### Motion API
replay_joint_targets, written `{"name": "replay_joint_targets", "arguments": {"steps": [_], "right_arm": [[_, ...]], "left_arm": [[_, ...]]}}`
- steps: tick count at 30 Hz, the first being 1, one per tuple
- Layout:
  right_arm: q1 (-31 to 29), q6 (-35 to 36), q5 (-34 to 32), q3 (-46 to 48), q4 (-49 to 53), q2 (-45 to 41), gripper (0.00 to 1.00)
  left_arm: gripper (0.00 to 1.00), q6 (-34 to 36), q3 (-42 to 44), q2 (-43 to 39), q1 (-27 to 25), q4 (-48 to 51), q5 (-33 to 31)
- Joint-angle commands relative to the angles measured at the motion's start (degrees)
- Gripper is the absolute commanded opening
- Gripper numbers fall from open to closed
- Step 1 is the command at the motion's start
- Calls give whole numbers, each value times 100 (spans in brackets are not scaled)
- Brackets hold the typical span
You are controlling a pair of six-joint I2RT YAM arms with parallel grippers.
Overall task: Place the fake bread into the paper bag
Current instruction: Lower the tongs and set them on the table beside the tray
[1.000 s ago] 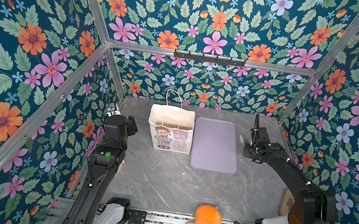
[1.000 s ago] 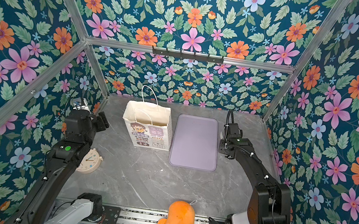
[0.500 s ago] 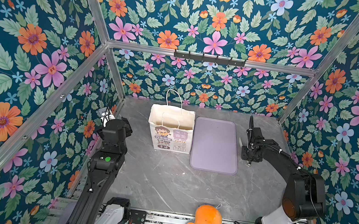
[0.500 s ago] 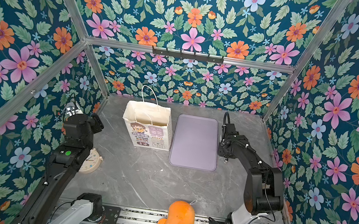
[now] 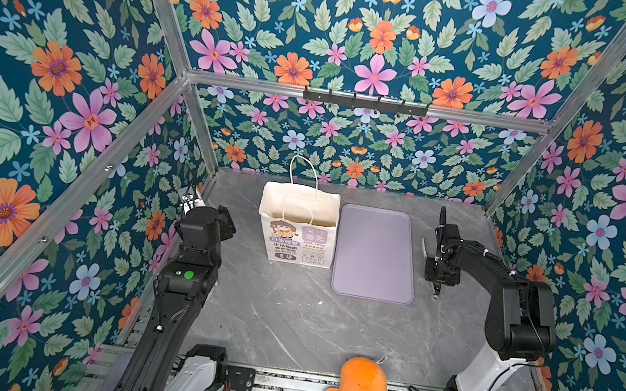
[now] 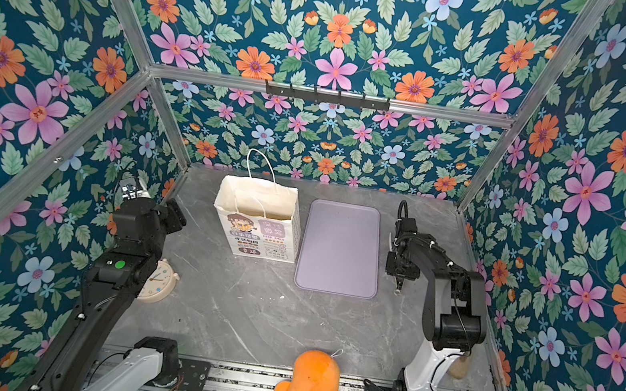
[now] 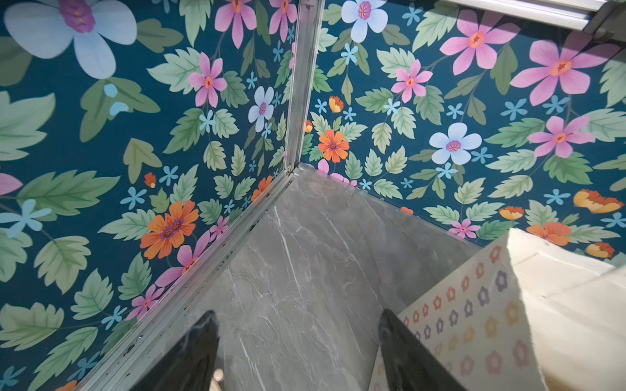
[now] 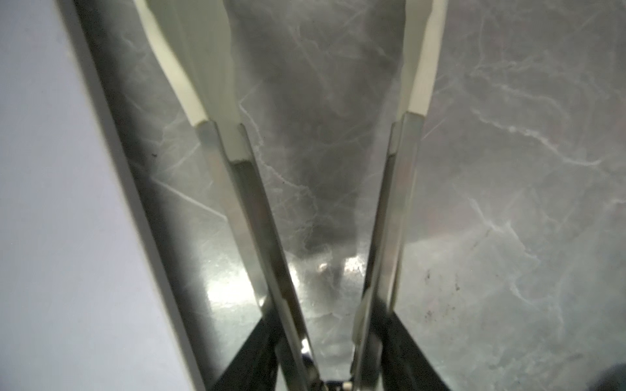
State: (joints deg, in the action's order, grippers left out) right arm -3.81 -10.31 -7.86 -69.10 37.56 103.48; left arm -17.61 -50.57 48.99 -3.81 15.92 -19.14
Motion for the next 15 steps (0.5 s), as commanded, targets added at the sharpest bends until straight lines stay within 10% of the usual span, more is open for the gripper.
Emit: {"name": "replay_joint_targets", "arguments": {"steps": [1,15], "right_arm": [[60,15,83,-77,4,64,47],[185,37,53,-191,177,304,56]], "left_arm": [[75,-23,-24,31,3,-64,242],[76,-383,42,9,3,-216,814]]}}
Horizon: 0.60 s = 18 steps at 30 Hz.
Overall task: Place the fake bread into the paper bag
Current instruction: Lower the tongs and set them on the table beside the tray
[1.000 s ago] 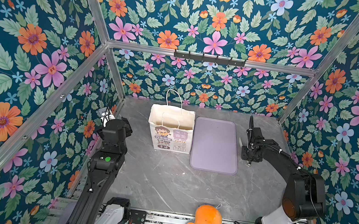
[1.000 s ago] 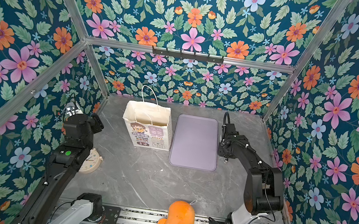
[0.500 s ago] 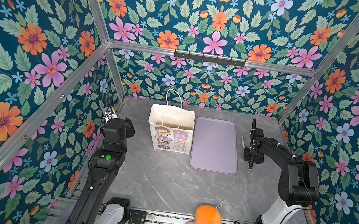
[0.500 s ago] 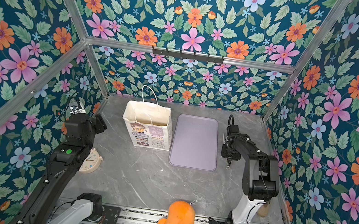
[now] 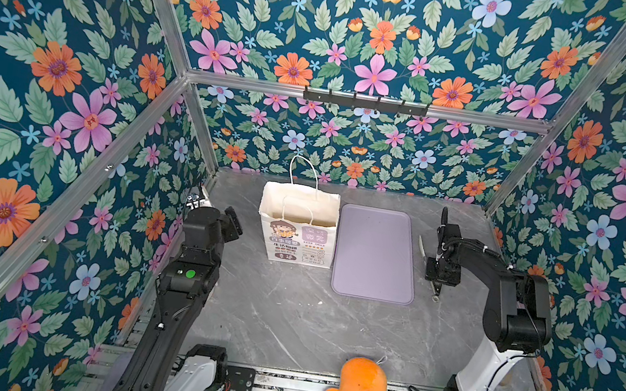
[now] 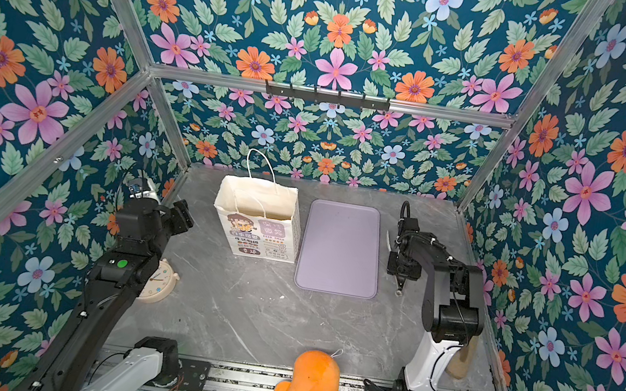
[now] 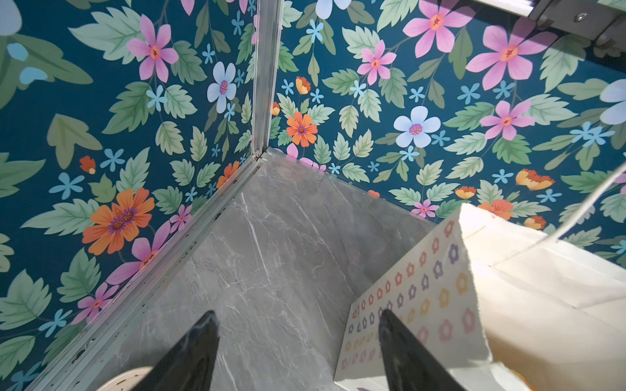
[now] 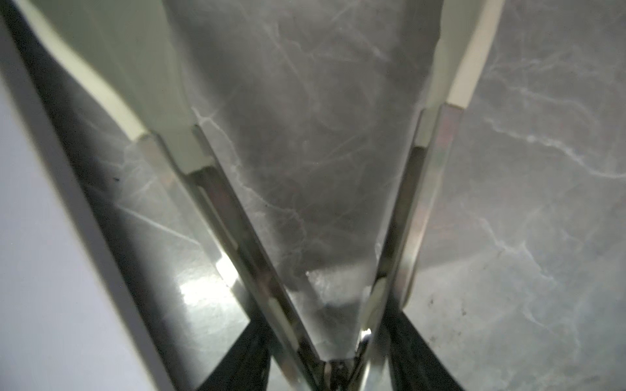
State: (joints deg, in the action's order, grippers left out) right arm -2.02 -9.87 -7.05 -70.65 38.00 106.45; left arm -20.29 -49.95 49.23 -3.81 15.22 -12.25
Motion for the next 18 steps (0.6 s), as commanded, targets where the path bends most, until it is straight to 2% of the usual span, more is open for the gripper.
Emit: {"name": "replay_joint_targets", "arguments": {"steps": [1,12,15,18], "right_arm": [[13,-15,-32,-29,129,7,58],[64,-49,39,-19,142,-431,71],[70,-99,115,65,37,-813,72],[77,-191,524,267,-248,-1493,72]], "left_arm": [[76,-123,-14,-2,3,-143,142],[77,-18,123,33,3,-450,148],[80,69,312,8,3,-766,32],[83,219,533,-34,3,-1133,-97]]}}
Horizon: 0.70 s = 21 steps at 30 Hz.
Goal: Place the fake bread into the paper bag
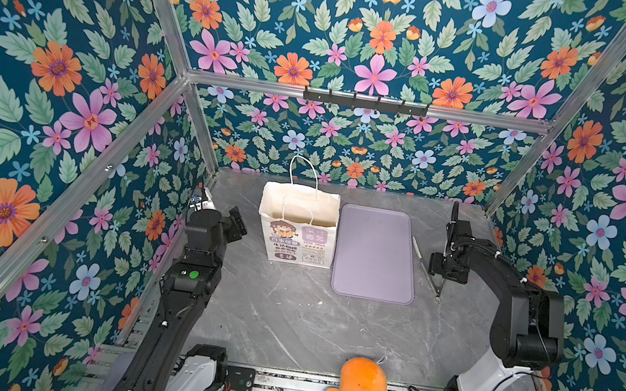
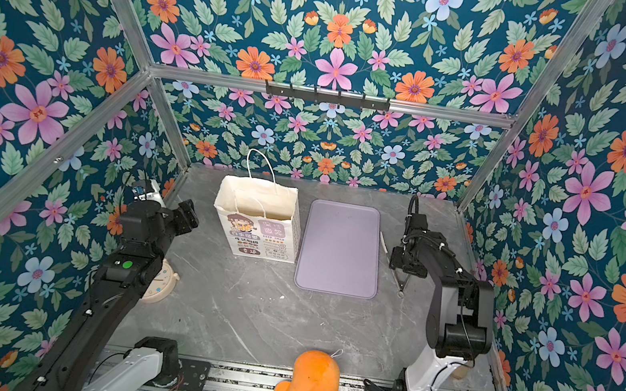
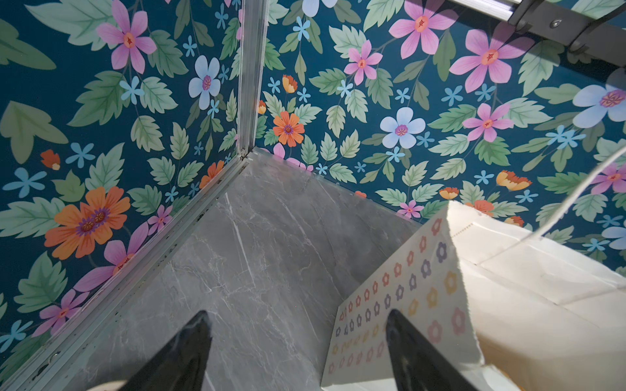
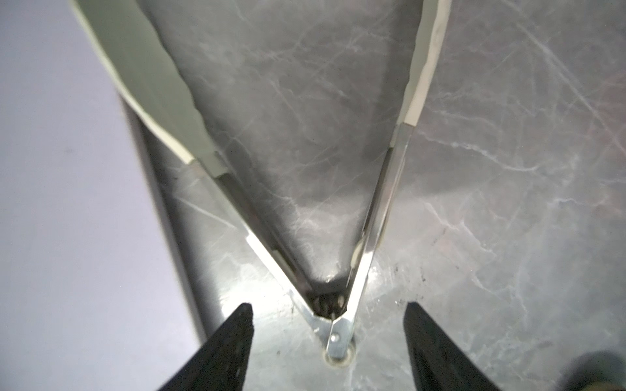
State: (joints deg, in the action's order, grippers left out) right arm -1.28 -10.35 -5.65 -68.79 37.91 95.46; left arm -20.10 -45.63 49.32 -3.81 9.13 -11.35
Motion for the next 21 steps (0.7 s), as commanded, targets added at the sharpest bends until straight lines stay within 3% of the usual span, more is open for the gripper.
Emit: {"name": "replay_joint_targets", "arguments": {"steps": [1,5,12,15,21], "right_arm": [[0,-132,630,169,-365,-611,73],[-12,-224,1329,754,-1290,-1506,74],[-4,-235,1165,2414,-3628,-2999,80],[-13,-173,1022,2937,-4387,-3223,99],[-7,-33,369,3805,-5729,-3095,99]], "left_arm": [[84,229,180,-53,3,-649,-261],[88,348,504,-56,3,-1227,-641],[96,409,1147,53,12,-2105,-1460],[97,494,1718,7,11,-2919,-1828],[99,572,2731,478,12,-4329,-2469]]}}
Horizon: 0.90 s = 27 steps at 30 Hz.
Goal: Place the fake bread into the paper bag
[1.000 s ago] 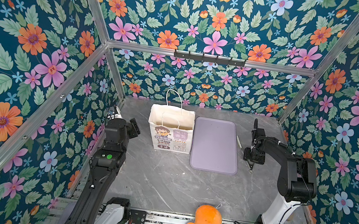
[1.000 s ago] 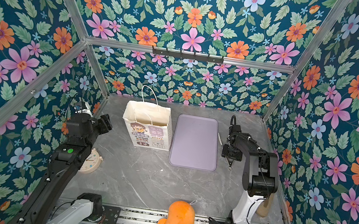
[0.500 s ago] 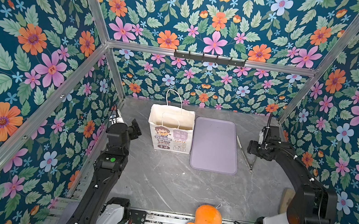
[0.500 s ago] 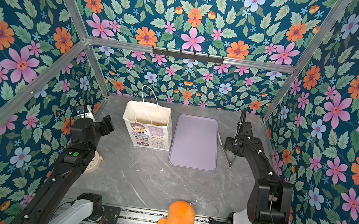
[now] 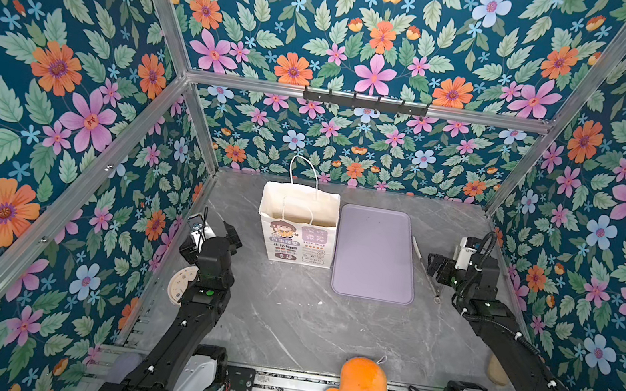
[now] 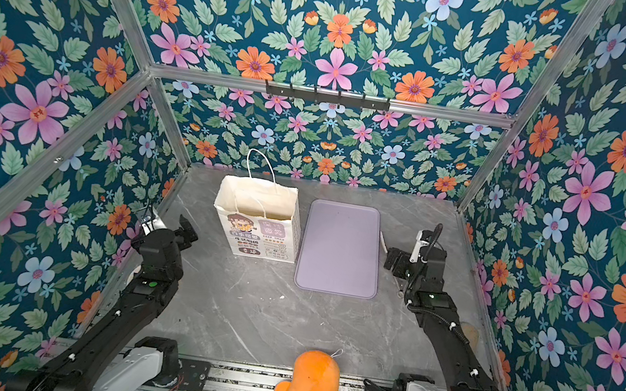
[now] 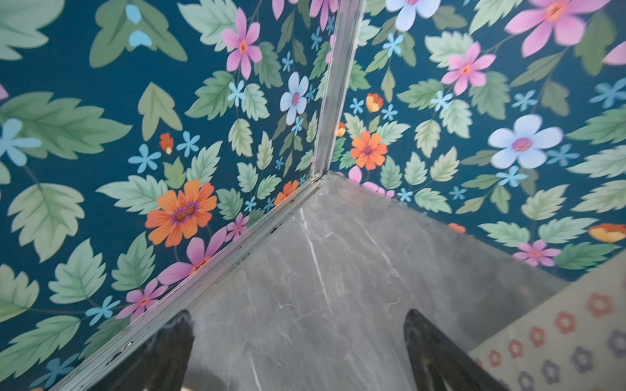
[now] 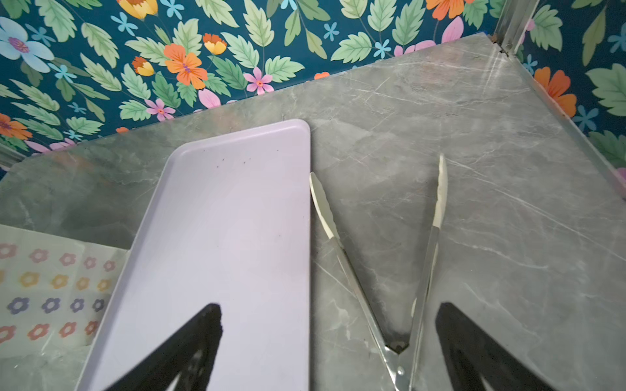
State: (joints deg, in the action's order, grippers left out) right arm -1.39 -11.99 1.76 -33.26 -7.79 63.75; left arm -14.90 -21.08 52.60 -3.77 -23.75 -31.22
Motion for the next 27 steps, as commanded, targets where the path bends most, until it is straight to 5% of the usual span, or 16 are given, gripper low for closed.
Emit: {"name": "replay_joint_targets", "arguments": {"steps": [1,12,19,27], "right_arm": [[12,94,-473,431,-1427,139,99],[14,600,-889,1222,-2257,42,99],[15,817,-1065,1923,-3508,59,99],[19,806,-1251,1805,-3836,697,99]], "left_arm": [[99,166,496,238,8,-1447,-404],[98,-4,1208,1920,69,-3656,-461],[98,546,1262,2403,69,-4481,60],[99,940,1150,3254,122,-5264,855]]}}
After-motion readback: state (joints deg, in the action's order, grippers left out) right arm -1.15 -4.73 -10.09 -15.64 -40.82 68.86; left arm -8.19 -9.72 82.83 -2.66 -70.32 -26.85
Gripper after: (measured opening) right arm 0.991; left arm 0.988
